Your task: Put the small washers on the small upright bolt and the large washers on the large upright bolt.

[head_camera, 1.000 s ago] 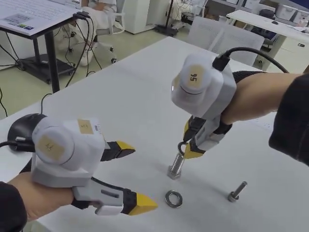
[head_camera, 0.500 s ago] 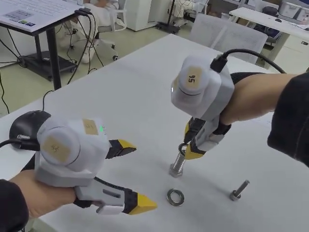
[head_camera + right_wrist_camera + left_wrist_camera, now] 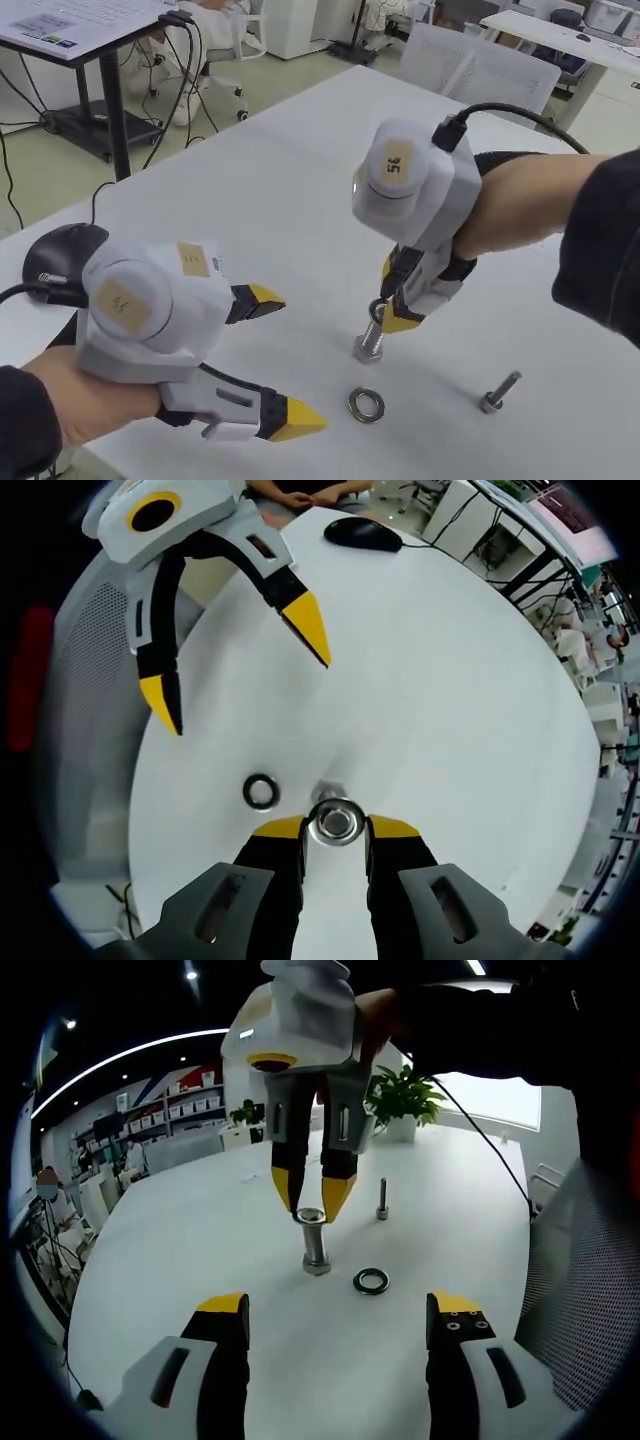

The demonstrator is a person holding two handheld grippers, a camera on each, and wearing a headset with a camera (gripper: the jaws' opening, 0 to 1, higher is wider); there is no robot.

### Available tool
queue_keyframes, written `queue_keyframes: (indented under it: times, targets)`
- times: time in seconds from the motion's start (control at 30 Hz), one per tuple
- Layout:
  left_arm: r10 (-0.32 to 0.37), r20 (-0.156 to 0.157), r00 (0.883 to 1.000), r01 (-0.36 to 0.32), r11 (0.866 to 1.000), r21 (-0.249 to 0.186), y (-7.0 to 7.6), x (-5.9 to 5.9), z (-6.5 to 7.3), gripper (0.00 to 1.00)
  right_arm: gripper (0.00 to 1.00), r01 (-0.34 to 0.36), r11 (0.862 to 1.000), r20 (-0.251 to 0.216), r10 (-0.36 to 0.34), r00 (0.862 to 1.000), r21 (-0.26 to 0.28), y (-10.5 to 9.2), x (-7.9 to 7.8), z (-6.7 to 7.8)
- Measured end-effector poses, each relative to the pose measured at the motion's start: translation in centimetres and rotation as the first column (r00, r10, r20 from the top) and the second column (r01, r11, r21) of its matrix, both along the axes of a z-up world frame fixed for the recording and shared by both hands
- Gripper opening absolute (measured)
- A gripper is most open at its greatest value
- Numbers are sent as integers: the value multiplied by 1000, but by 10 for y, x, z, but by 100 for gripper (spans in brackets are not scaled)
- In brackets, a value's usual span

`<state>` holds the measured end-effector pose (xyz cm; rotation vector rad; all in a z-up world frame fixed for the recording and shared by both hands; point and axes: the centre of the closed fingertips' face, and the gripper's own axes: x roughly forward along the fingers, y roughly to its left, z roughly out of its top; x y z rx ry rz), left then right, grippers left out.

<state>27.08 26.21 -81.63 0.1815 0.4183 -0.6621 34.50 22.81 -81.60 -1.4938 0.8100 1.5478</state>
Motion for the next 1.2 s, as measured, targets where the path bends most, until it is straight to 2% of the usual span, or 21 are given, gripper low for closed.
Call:
queue_keyframes:
  times: [0.53,0.9,1.2]
  targets:
    - [-1,-4,1000,1,1000,-1,0,1,-2,71,24,12,1000,-8,-13,1000,-15,0,1,-16]
    - [-1,-7,1000,1,1000,0,-1,0,-3,71,24,22,999,-16,-23,1000,-35,-1,1,-33]
    - [-4,-13,1000,4,1000,1,-3,0,-4,71,24,36,999,-22,-36,999,-32,-2,2,-45]
